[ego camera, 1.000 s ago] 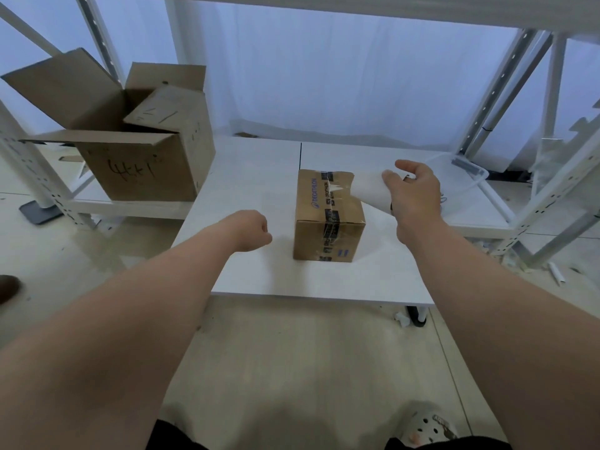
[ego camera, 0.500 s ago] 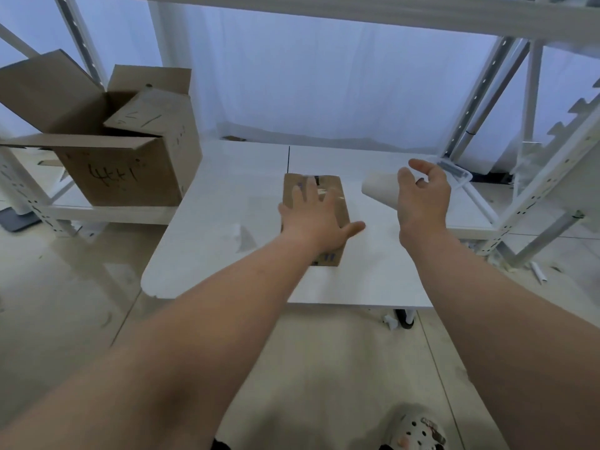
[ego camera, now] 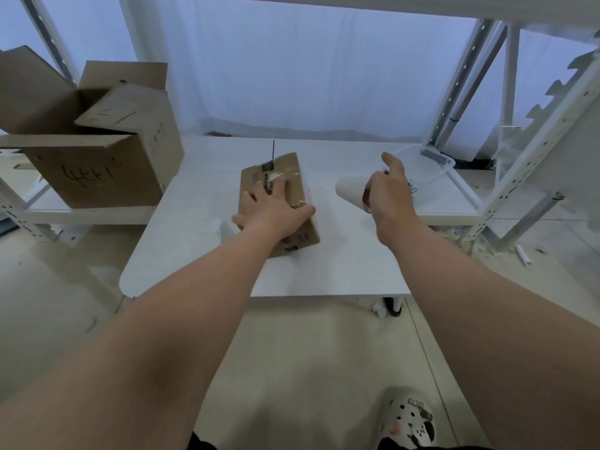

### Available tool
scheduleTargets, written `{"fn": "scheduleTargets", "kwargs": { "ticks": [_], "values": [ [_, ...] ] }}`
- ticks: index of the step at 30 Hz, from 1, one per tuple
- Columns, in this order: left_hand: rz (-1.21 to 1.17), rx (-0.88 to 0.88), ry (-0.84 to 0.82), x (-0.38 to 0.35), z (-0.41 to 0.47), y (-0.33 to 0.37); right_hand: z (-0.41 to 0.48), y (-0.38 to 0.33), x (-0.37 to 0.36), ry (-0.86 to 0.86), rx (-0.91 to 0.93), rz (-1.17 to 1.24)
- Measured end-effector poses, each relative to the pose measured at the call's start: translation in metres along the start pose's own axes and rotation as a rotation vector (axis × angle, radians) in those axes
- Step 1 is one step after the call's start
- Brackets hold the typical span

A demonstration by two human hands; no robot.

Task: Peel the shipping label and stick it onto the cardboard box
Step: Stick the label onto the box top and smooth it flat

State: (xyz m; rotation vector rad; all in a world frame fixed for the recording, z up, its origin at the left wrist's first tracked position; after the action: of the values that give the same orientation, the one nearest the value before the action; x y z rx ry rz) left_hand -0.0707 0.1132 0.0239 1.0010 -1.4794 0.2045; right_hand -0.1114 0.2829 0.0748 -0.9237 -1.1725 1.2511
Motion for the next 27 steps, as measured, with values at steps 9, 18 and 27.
{"fn": "scheduleTargets", "kwargs": {
  "ticks": [9,18,27],
  "values": [
    [-0.617,0.159,-0.612,0.008,-0.013,-0.062,0.000,-0.003,-0.027,-0.109,0.146,-0.094],
    [-0.618,-0.161,-0.291,0.041,-0.033,-0.031,-0.018,-0.024,-0.046,-0.210,0.353,-0.136],
    [-1.196,-0.044,-0.516,0.038,-0.032,-0.005,-0.022,-0.040,-0.059,-0.198,0.499,-0.091]
  ]
}}
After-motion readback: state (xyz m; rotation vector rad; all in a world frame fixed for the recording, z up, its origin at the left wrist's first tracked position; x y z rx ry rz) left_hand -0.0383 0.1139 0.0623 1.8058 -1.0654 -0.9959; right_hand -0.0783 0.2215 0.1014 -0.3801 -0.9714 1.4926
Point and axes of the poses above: each hand's wrist, its own z-axis towards the middle knuckle, its own x-axis out of the back of the hand, y = z × x, the point moved 3 cm from there along z, towards the middle knuckle, and after that the axes turned 13 degrees about x, right-handed, at the moved point
